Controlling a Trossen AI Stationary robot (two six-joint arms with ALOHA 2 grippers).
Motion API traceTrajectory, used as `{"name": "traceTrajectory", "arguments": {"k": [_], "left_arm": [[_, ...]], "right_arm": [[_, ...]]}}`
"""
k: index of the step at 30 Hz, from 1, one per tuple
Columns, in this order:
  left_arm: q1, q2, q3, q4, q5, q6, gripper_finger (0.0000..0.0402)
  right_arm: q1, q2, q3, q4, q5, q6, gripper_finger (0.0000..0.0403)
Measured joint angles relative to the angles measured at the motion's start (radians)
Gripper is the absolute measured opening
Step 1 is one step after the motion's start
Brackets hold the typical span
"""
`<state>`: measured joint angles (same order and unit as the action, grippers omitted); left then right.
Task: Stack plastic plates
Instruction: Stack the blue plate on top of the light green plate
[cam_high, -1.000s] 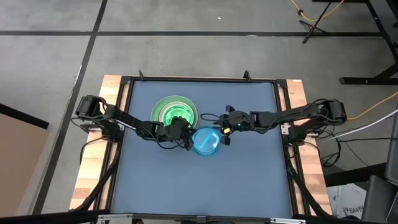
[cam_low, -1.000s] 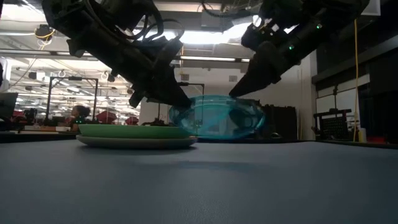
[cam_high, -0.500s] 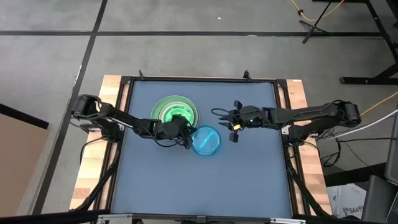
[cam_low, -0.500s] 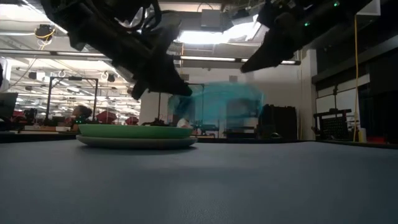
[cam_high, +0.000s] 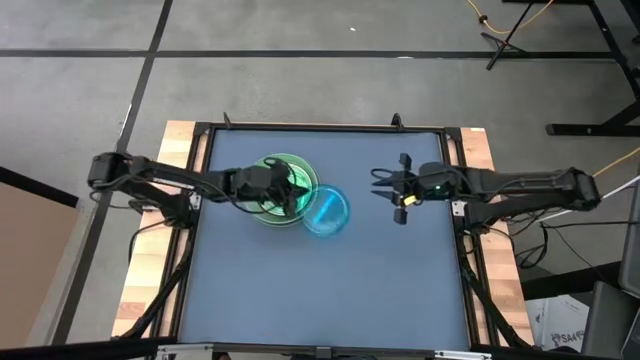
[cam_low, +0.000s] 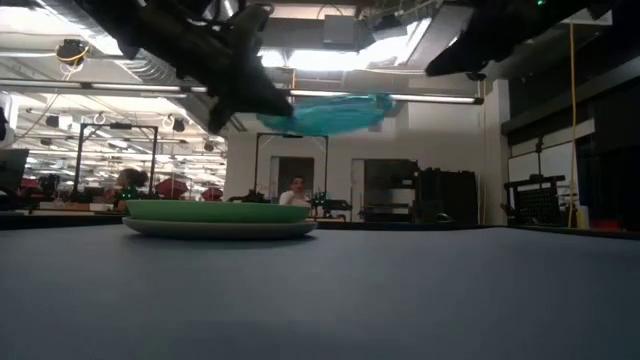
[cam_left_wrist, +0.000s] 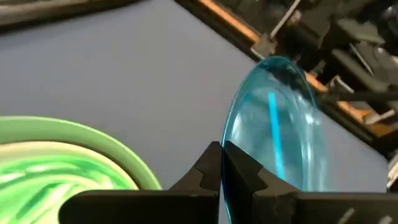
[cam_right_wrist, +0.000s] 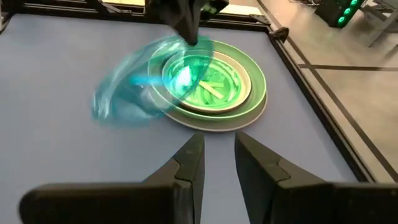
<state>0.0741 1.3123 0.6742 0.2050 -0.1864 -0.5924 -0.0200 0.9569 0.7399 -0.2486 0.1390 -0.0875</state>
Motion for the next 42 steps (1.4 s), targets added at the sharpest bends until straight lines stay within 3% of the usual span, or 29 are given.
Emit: {"name": "traceTrajectory", "arguments": {"k": [10,21,32,42], "left_arm": [[0.109,-0.157,0.000,-0.160,0.039,-0.002,0.0001],[0.241,-0.204,0.000,-0.337,0.154,-0.008,0.0001],[0.359,-0.202,0.000,-0.645,0.150,-0.008,0.0001],[0.377,-0.167,0.000,-0.657,0.070,-0.043,0.0001]], "right_arm": [[0.000,-0.200,0.000,-0.170,0.001,0.003,0.0081],[0.000,-0.394,0.000,-0.259,0.001,0.034,0.0081],[0.000,-0.459,-0.001,-0.280,0.000,0.034,0.0081],[0.000,-0.458,-0.001,-0.280,0.000,0.034,0.0081]]}}
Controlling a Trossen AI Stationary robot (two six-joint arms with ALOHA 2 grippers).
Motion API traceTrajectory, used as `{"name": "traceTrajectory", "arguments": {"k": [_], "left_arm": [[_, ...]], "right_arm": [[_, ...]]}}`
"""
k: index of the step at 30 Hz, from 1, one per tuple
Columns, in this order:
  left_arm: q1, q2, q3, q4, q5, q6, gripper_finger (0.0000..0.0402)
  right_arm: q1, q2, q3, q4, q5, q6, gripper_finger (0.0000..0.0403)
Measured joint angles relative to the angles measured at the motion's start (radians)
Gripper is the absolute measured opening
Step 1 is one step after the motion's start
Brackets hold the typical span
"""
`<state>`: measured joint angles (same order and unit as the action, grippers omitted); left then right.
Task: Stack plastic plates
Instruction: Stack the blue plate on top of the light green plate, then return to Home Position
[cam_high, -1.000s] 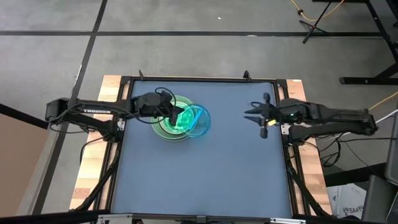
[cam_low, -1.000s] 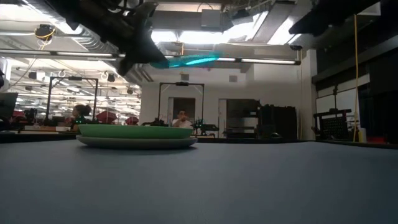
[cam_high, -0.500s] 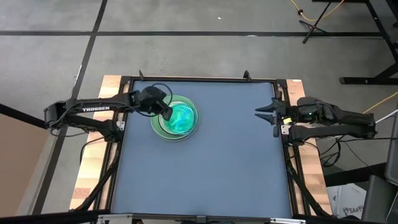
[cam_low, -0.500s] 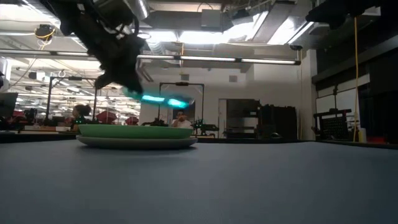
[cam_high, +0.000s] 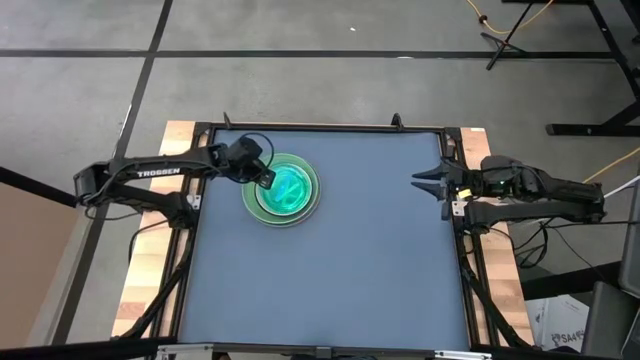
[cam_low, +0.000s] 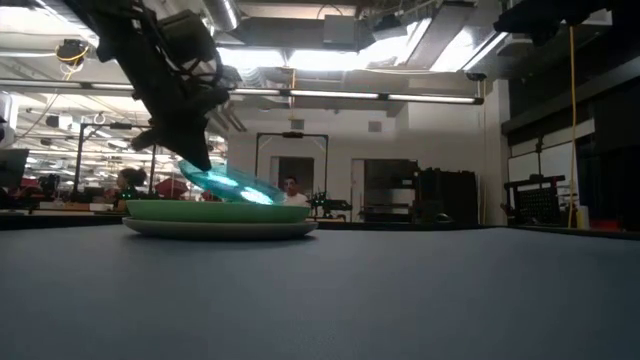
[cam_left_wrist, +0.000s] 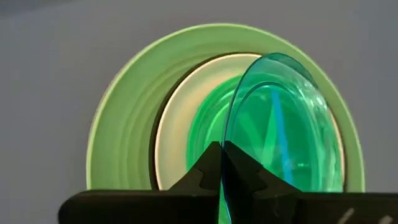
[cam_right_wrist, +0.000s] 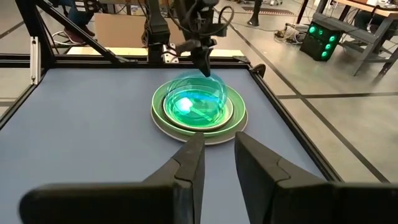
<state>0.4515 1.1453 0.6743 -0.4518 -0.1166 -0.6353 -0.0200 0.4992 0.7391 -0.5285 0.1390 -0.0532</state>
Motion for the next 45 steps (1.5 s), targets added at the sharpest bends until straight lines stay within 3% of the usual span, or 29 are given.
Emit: {"name": "traceTrajectory", "arguments": {"k": [17,31,45], "left_arm": [[0.000,0.185,0.000,0.050,-0.005,-0.013,0.0019],[0.000,0.185,0.000,0.049,0.012,-0.010,0.0082],[0.030,0.114,0.000,0.043,0.060,-0.010,0.0087]], "right_arm": [[0.000,0.000,0.000,0.000,0.000,0.000,0.0081],[0.000,0.000,0.000,-0.001,0.000,0.000,0.0081],[0.000,0.000,0.000,-0.006,0.000,0.000,0.0081]]}}
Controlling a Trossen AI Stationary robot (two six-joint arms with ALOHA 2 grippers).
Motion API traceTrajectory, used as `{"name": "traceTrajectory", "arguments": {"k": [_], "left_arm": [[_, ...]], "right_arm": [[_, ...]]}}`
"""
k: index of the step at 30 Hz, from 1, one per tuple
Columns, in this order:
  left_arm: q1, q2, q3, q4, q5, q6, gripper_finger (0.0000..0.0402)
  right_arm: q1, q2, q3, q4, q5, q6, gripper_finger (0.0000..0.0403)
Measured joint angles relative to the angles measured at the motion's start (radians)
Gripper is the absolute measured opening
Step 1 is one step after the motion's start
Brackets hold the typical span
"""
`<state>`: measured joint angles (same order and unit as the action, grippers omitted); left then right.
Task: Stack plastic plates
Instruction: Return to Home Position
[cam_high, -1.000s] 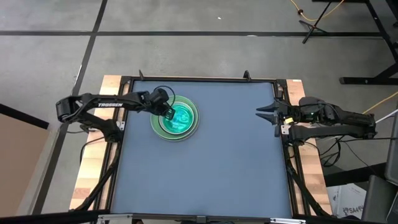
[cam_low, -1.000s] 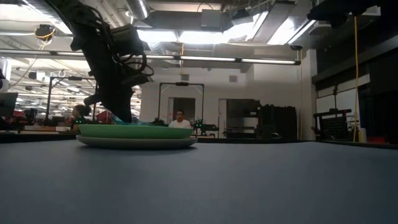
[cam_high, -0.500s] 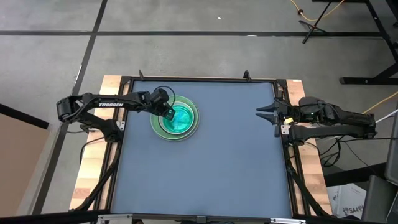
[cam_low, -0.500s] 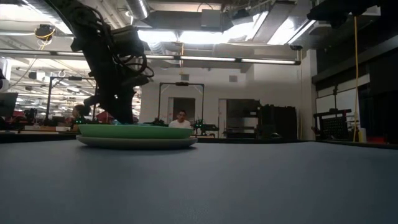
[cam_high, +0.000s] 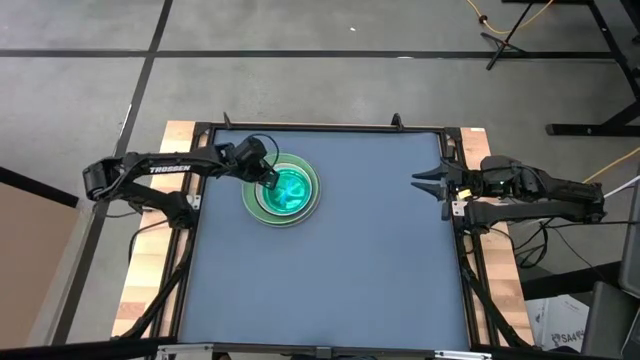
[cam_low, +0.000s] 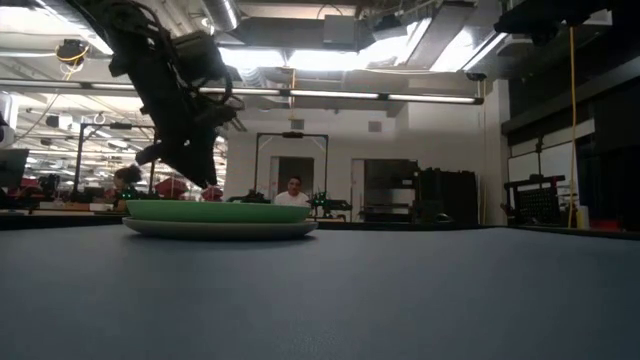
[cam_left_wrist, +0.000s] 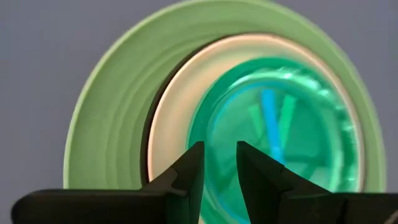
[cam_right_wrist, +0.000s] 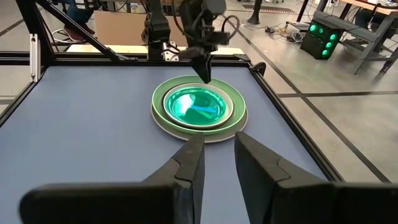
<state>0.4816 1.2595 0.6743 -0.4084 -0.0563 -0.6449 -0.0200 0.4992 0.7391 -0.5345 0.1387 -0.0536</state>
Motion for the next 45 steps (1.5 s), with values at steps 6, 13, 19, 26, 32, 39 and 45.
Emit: {"name": "traceTrajectory", "arguments": {"k": [6,13,19,26,32,39,45], "left_arm": [[0.003,-0.096,0.000,-0.003,0.004,0.018,0.0087],[0.002,-0.239,0.000,-0.003,0.106,0.126,0.0087],[0.002,-0.386,0.000,-0.003,0.220,0.259,0.0087],[0.002,-0.574,0.000,-0.008,0.250,0.305,0.0087],[0.002,-0.734,0.000,-0.041,0.276,0.406,0.0087],[-0.014,-0.912,0.000,-0.090,0.288,0.449,0.0087],[-0.032,-1.044,0.000,-0.146,0.288,0.459,0.0087]], "right_arm": [[0.000,0.000,0.000,-0.013,0.000,0.000,0.0081],[0.000,0.000,0.000,-0.017,0.000,0.000,0.0081],[0.000,0.000,0.000,-0.017,0.000,0.000,0.0081],[0.000,-0.001,0.000,-0.017,0.000,0.002,0.0081],[0.000,-0.012,0.000,-0.016,0.000,0.004,0.0081],[0.000,-0.074,0.000,-0.014,0.000,0.004,0.0081],[0.000,-0.137,0.000,-0.015,0.000,0.004,0.0081]]}}
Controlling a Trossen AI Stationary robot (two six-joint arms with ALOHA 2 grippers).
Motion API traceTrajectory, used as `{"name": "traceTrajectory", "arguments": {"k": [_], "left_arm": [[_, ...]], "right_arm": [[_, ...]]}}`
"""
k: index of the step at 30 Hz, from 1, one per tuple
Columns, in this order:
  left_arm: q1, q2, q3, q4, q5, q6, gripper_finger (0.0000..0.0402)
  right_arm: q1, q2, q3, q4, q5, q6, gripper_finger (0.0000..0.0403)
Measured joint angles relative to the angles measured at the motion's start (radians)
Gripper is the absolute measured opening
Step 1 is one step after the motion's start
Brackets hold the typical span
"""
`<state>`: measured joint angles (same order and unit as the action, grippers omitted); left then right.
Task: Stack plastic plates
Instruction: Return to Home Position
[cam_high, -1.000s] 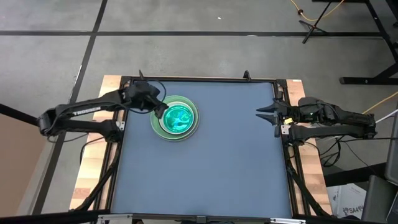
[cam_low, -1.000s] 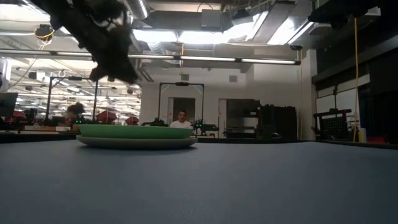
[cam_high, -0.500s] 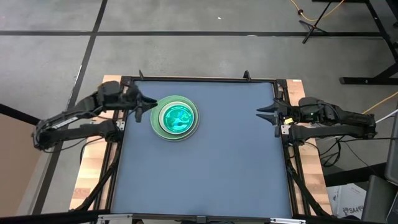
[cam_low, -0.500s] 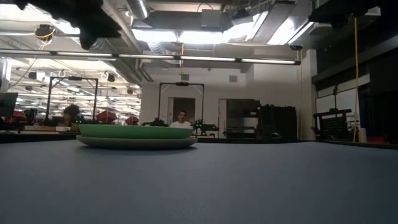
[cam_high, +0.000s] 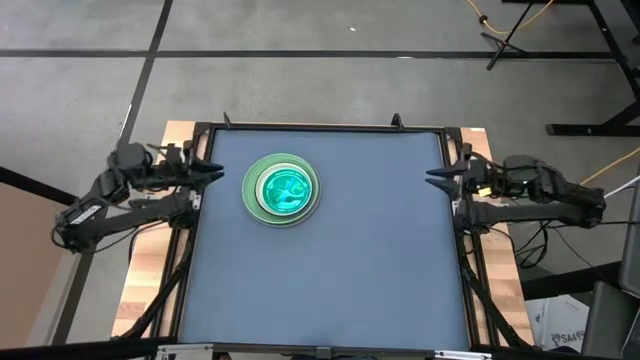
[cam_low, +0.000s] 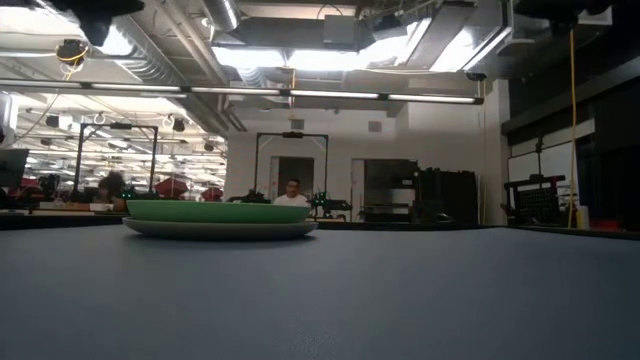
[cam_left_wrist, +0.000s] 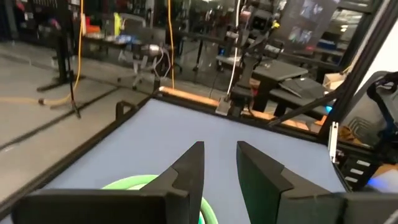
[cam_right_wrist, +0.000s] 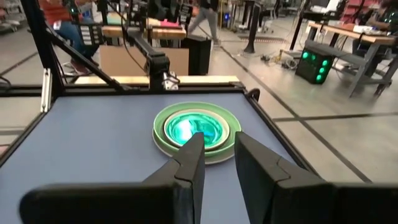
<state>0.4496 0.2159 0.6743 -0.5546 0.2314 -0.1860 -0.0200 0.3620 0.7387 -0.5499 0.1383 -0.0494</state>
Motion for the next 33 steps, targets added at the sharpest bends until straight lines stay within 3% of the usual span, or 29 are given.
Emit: {"name": "traceTrajectory", "arguments": {"k": [8,13,17,26,33], "left_arm": [[-0.002,-0.125,-0.027,-0.013,0.002,0.054,0.0087],[-0.002,-0.212,-0.101,-0.012,0.049,0.091,0.0087],[-0.001,-0.212,-0.168,-0.002,0.086,0.084,0.0087],[-0.001,-0.213,-0.383,0.350,0.179,0.089,0.0087],[-0.001,-0.213,-0.546,0.568,0.182,0.058,0.0087]], "right_arm": [[0.000,-0.058,0.000,-0.018,0.000,0.000,0.0081],[0.000,-0.092,0.000,-0.061,0.000,0.000,0.0081],[0.000,-0.120,0.000,-0.064,0.000,0.000,0.0081],[0.000,-0.138,-0.004,-0.062,0.000,0.047,0.0081],[0.000,-0.155,-0.141,0.064,-0.020,0.048,0.0081]]}}
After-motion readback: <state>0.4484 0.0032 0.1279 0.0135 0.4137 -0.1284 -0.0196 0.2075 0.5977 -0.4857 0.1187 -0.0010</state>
